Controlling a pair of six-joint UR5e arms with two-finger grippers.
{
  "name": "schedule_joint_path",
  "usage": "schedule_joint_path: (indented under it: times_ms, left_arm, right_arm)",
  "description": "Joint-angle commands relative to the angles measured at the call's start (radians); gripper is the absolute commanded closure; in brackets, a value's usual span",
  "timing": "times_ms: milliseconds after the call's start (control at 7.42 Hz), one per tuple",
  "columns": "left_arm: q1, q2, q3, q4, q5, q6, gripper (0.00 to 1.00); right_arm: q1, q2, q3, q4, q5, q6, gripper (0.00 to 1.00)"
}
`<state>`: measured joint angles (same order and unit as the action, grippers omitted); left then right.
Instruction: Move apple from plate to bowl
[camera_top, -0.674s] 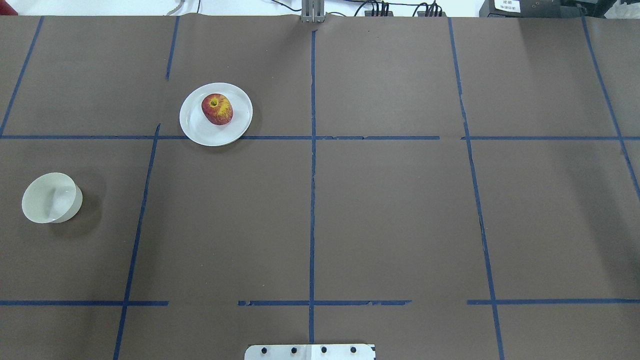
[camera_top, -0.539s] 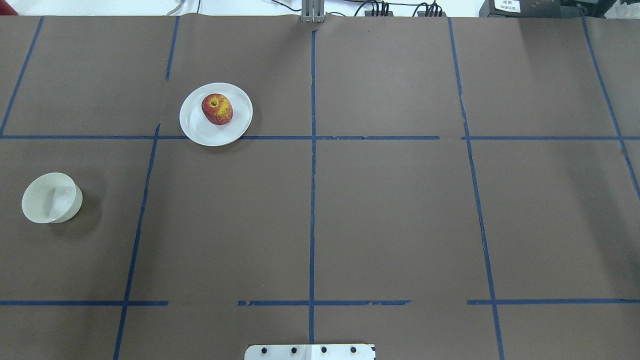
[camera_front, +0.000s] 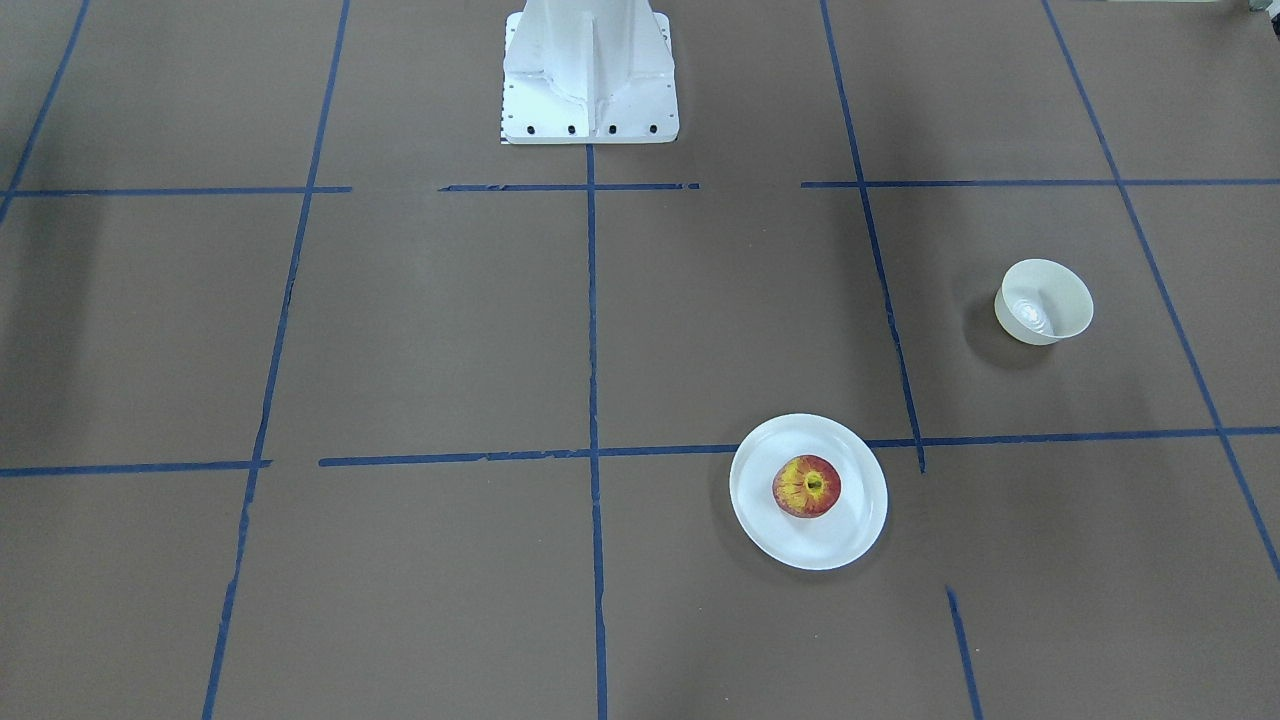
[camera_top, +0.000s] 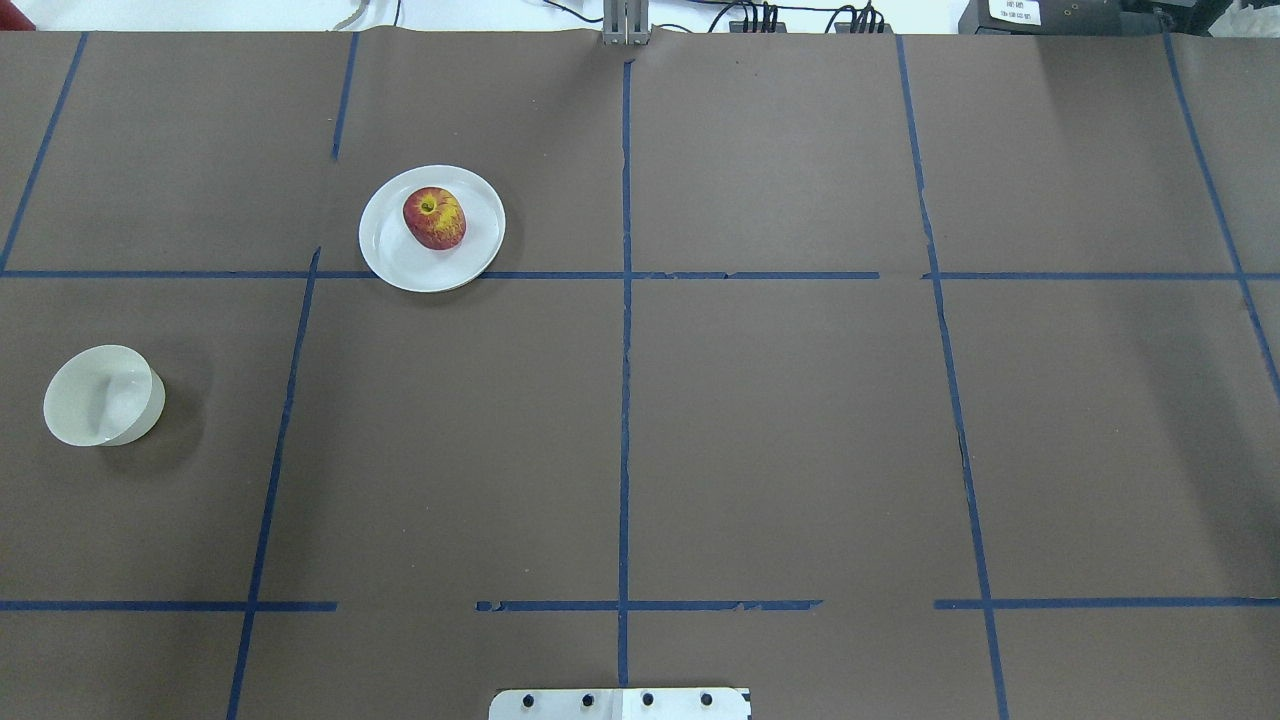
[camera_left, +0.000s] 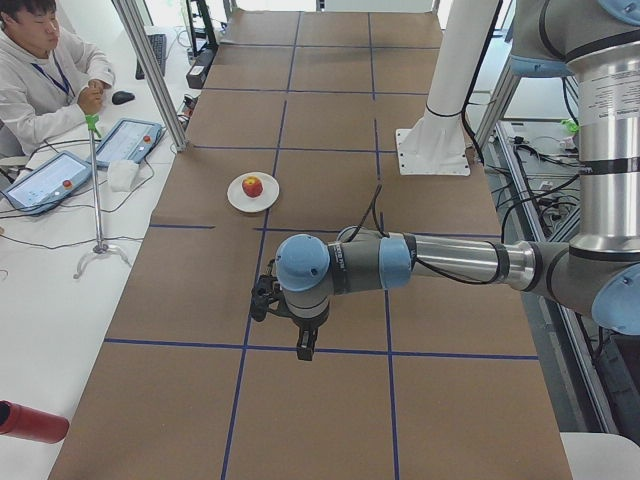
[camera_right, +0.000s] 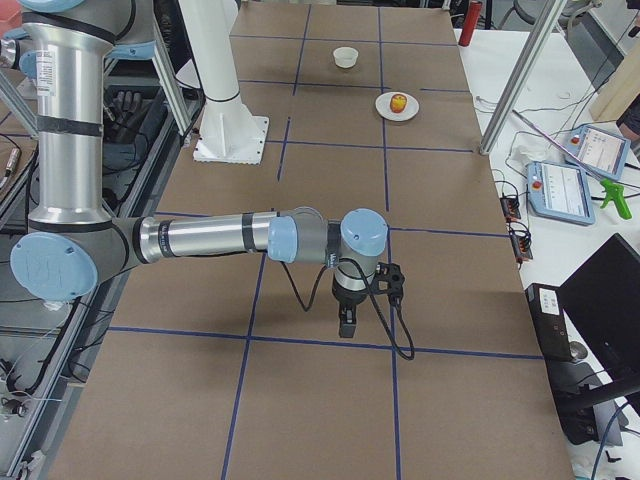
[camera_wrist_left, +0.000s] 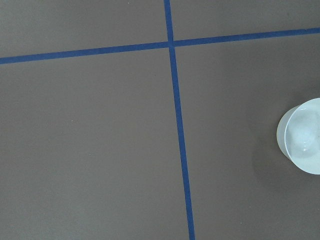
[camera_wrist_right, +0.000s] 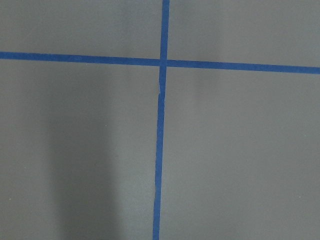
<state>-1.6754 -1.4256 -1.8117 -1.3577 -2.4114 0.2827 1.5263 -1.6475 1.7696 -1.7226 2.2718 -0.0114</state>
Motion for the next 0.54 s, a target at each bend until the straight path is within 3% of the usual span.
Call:
schedule_joint_path:
  times_ms: [0,135,270,404]
  left_arm:
    - [0.005,-0.003,-0.024,-0.062,0.001,-0.005,0.00]
    - [0.041,-0.006,-0.070,-0.131,-0.015,-0.171,0.00]
    - [0.168,-0.019,-0.136,-0.171,-0.020,-0.341,0.00]
    - [0.312,-0.121,-0.168,-0.184,-0.037,-0.564,0.00]
  right_arm:
    - [0.000,0.000,0.001,0.000,0.000,0.001,0.00]
    - [0.000,0.000,0.001,0.000,0.000,0.001,0.00]
    - [0.000,0.000,-0.001,0.000,0.000,-0.001,0.00]
    - [0.000,0.000,-0.001,0.000,0.000,0.001,0.00]
